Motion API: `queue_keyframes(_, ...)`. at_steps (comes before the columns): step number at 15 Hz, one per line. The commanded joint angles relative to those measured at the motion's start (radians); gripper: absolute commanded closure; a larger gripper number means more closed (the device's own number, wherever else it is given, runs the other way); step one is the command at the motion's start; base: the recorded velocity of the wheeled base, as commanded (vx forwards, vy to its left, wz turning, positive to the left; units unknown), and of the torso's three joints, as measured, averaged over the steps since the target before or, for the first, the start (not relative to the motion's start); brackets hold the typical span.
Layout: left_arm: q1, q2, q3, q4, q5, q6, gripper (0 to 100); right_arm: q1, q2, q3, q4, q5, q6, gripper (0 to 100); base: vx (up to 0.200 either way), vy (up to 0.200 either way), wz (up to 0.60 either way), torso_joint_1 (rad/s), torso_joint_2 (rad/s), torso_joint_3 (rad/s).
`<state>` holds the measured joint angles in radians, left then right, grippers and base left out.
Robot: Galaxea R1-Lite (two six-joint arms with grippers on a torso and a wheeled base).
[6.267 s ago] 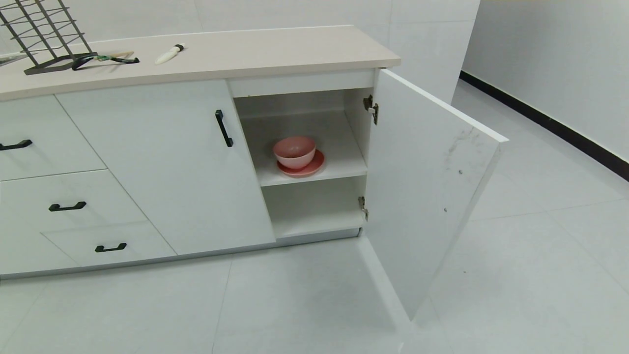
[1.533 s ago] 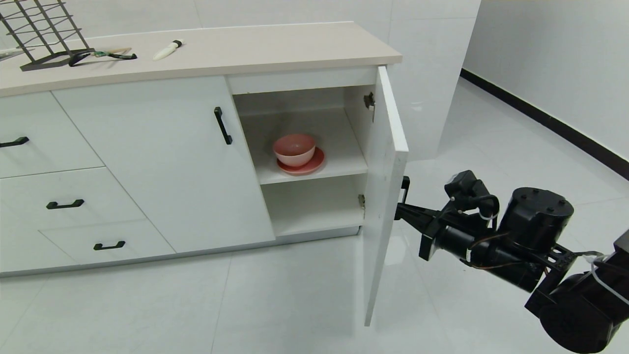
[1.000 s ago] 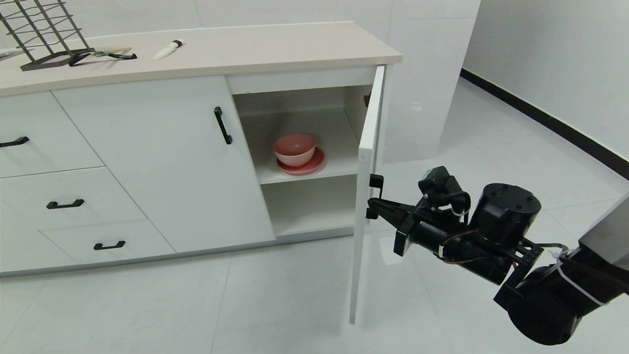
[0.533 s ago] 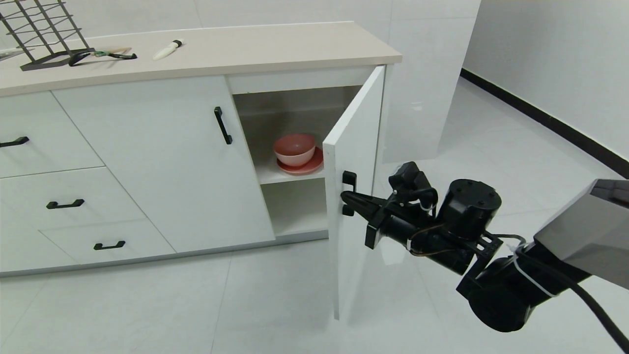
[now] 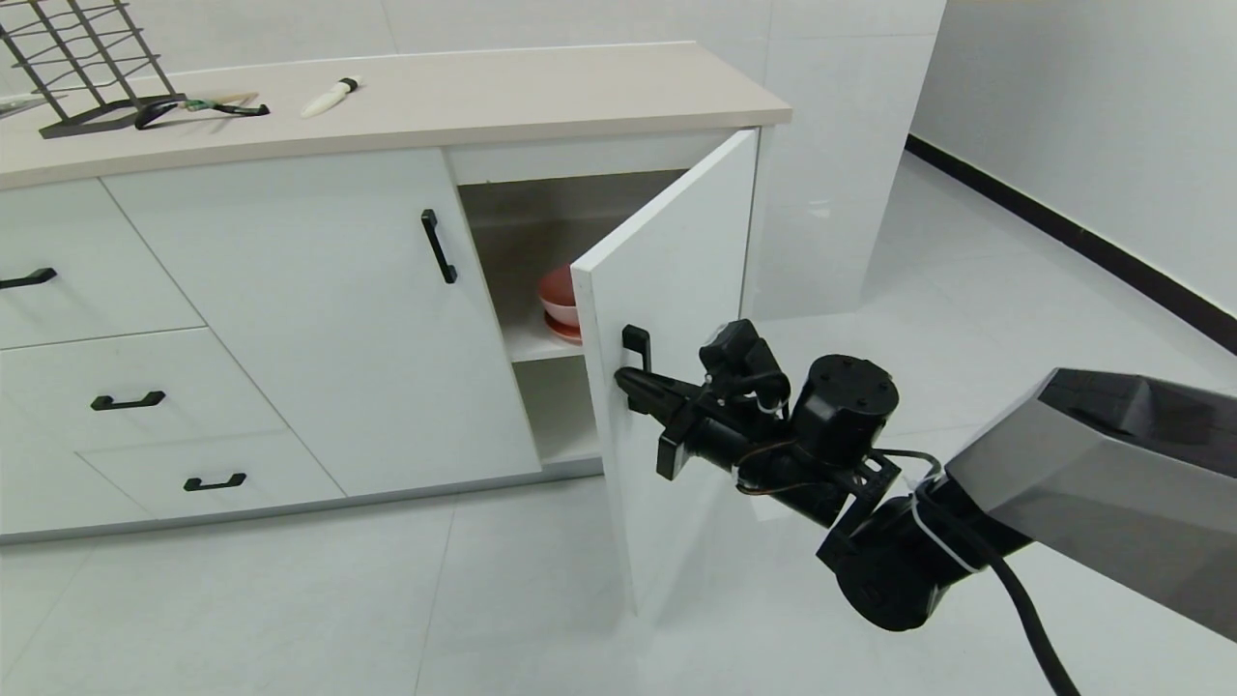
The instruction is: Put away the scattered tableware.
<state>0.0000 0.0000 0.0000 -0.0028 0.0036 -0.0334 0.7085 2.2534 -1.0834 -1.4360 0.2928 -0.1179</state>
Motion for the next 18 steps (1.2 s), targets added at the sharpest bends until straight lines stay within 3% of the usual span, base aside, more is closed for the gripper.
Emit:
queue_keyframes(1,0.0,0.002,0.0,0.0,-0.001,0.0,0,0.009,0.032,-0.039,0.0,0.002,0.0,100,0.0,0.0,0.0,0.0,0.0,0.0)
queue_keyframes(11,0.0,0.002,0.0,0.0,-0.001,0.0,0,0.037,0.153,-0.254,-0.017,0.002,0.004,100,0.0,0.0,0.0,0.0,0.0,0.0)
queue_keyframes(15,0.0,0.002,0.0,0.0,-0.001,0.0,0,0.072,0.118,-0.239,-0.02,0.002,0.006,100,0.0,0.0,0.0,0.0,0.0,0.0)
queue_keyframes(18,0.0,0.0,0.0,0.0,0.001,0.0,0,0.109,0.02,-0.127,-0.023,0.002,0.006,100,0.0,0.0,0.0,0.0,0.0,0.0)
